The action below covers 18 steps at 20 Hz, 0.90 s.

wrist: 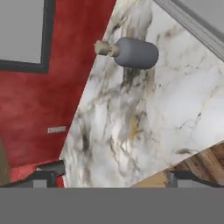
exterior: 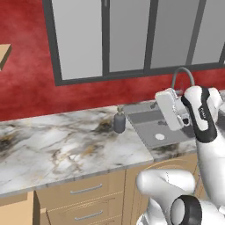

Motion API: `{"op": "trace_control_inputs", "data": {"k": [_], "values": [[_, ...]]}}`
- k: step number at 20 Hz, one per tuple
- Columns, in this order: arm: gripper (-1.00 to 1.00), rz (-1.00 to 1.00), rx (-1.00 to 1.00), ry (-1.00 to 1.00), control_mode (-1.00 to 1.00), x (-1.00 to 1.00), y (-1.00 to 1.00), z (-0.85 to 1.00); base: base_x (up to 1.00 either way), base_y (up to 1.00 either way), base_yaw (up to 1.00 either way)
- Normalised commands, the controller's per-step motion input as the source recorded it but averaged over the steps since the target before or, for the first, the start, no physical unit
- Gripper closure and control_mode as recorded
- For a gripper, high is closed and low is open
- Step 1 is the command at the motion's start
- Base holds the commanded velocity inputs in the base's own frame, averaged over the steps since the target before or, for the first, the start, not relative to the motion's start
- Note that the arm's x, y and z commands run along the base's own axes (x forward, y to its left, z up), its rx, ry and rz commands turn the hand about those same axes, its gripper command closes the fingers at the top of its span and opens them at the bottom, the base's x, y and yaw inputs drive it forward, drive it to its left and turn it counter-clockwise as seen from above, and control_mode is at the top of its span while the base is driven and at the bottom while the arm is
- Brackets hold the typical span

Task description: Restock the sink supplies by placing the sponge and soap dispenser on the counter and next to the sink. Make sure the soap dispenser is upright.

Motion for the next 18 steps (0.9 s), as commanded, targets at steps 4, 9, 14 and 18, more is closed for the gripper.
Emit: {"op": "trace_control_inputs", "data": {"k": [4, 9, 14, 18], "values": [[-1.0, 0.02, -0.45, -0.45, -1.0, -1.0, 0.0, 0.21, 0.0, 0.0, 0.0], [-1.0, 0.11, -0.44, -0.24, -1.0, -0.85, 0.11, -0.06, 0.0, 0.0, 0.0], [-1.0, 0.1, -0.28, 0.07, -1.0, -0.03, 0.58, -0.2, 0.0, 0.0, 0.0], [-1.0, 0.02, -0.04, 0.05, -1.0, 0.03, 0.08, -0.12, 0.0, 0.0, 0.0]]}}
